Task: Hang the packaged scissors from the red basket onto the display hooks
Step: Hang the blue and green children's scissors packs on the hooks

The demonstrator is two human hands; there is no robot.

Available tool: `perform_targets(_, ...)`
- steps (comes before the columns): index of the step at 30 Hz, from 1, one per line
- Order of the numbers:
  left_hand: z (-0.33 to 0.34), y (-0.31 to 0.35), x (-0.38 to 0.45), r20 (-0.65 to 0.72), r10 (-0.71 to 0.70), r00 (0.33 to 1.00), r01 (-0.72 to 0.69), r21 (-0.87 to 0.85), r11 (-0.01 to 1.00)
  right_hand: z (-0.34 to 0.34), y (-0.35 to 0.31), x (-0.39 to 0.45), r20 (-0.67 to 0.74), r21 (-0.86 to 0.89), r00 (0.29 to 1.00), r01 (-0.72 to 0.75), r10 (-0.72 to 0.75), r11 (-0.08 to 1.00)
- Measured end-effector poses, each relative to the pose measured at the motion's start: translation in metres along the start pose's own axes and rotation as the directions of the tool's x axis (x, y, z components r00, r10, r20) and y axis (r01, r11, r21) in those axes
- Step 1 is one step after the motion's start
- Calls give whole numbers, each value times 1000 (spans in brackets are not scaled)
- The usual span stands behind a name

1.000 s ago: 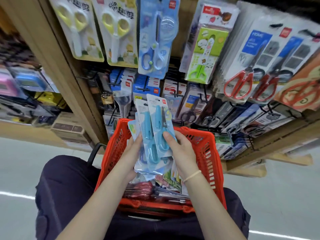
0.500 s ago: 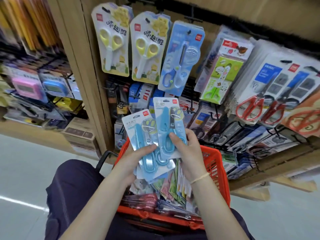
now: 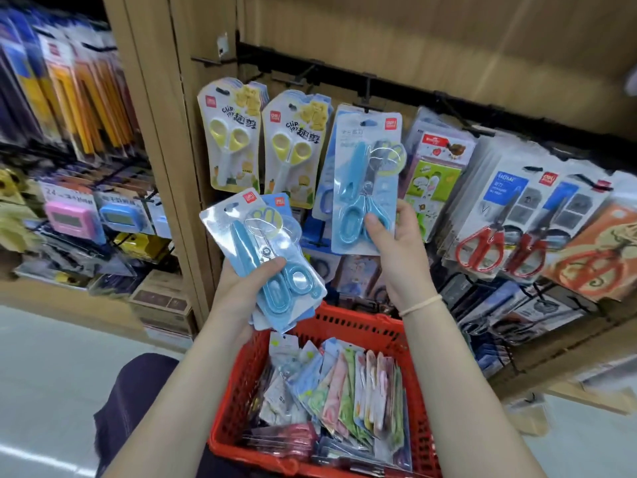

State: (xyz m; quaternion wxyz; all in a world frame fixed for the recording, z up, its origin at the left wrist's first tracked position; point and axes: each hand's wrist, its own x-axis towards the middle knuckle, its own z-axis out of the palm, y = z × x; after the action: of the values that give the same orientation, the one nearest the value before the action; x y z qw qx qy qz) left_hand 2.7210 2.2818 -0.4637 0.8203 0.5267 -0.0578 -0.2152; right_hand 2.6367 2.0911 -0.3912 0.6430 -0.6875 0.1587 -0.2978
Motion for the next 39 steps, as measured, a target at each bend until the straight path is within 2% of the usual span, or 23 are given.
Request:
perform_targets(7,4,1,2,-10,-24,1000,23,-14,1000,9,11,15,-63,-19,998,-24,23,1000)
perform_targets(12,3,2,2,50,-34,998,35,-17,999,16,13,23,-94,-13,994,-55,54,998)
perform_targets(19,-2,3,0,101,-10,995,10,3,1000,21,25,26,-57,38,962,-264,266,964)
perform_targets(23,-2,3,2,117,-11,993,11,0,1000,20,23,14,80,-107,894,-433,442,895)
perform_targets(25,-1,3,4,135,-14,991,13,2,1000,20,23,2,55,-179,901,-415,430,892)
perform_targets(27,0,2,5,148,-16,989,15,12,1000,22,24,-13,38,-244,940,-321,340,915)
perform_targets(30,5,-2,6,154,-17,988,11,39,999,31,29,-36,175,-329,934,-243,312,912)
perform_targets(35,12,-6,4,110,-41,993,36,45,998,26,37,-46,204,-271,922,-270,330,924)
perform_targets(39,11,-2,4,148,-33,988,26,49,998,16,38,-43,207,-117,928,-289,308,950)
